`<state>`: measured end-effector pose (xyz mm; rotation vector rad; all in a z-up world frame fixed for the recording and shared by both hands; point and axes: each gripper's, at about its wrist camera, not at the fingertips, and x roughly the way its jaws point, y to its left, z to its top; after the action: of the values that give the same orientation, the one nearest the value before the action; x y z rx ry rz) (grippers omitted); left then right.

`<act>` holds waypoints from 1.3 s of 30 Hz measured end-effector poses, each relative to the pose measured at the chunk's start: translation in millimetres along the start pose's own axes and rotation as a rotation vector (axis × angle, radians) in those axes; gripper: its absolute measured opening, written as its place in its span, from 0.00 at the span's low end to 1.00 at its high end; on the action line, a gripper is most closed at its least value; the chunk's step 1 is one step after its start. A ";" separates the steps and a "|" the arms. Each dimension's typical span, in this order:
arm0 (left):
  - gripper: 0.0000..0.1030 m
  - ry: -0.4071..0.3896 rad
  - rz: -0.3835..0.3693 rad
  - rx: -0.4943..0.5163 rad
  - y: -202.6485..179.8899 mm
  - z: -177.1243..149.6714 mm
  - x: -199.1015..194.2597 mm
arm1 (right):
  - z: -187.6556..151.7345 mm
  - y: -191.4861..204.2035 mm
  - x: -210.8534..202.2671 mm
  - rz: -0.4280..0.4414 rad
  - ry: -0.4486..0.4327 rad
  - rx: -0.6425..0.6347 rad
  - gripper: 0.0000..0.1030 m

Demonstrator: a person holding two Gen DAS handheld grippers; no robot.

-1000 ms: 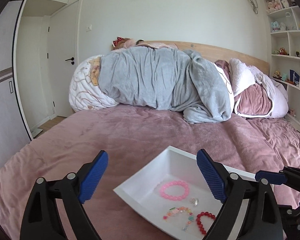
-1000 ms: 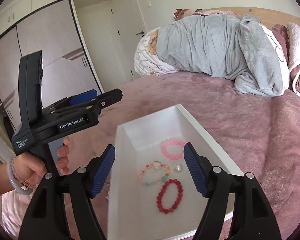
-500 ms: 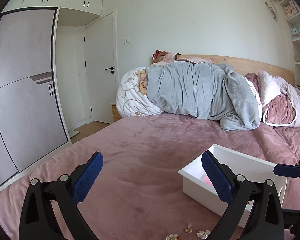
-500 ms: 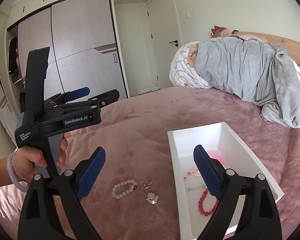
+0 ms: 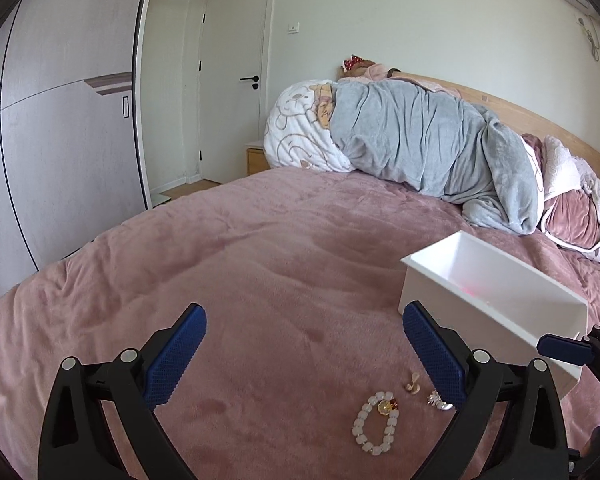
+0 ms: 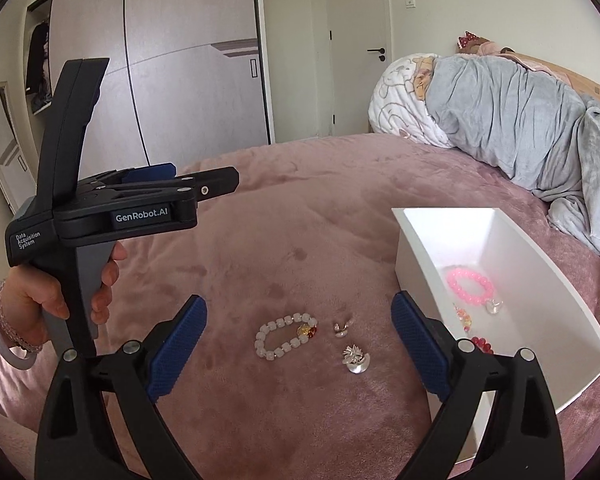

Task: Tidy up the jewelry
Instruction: 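Move both open tools back toward the remaining jewelry, then grasp the white jade bracelet with the left tool while the right tool grasps the silver trinket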

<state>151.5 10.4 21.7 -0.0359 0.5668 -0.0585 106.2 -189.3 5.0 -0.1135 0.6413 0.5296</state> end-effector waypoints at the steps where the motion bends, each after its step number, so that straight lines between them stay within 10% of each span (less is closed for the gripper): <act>1: 0.97 0.011 0.000 -0.001 1.4 -4.3 4.6 | -3.7 3.3 4.9 -0.023 0.009 -0.007 0.89; 9: 0.97 0.126 -0.074 0.023 -2.2 -42.4 39.5 | -37.4 15.5 39.2 -0.184 0.092 -0.069 0.89; 25: 0.95 0.326 -0.143 0.093 -20.0 -96.7 101.5 | -59.1 -32.1 93.2 -0.168 0.233 0.108 0.73; 28: 0.72 0.354 -0.141 0.104 -22.8 -102.2 108.0 | -59.0 -33.0 102.7 -0.160 0.253 0.096 0.69; 33: 0.63 0.349 -0.116 0.151 -31.1 -109.1 108.7 | -61.4 -36.6 115.8 -0.136 0.279 0.094 0.66; 39: 0.39 0.340 -0.125 0.193 -36.4 -114.5 104.8 | -61.8 -38.3 119.2 -0.038 0.298 0.107 0.36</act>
<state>176.6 -34.8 -129.1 0.1285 0.8964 -0.2440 172.5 -186.6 -117.9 -0.1039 0.9549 0.4445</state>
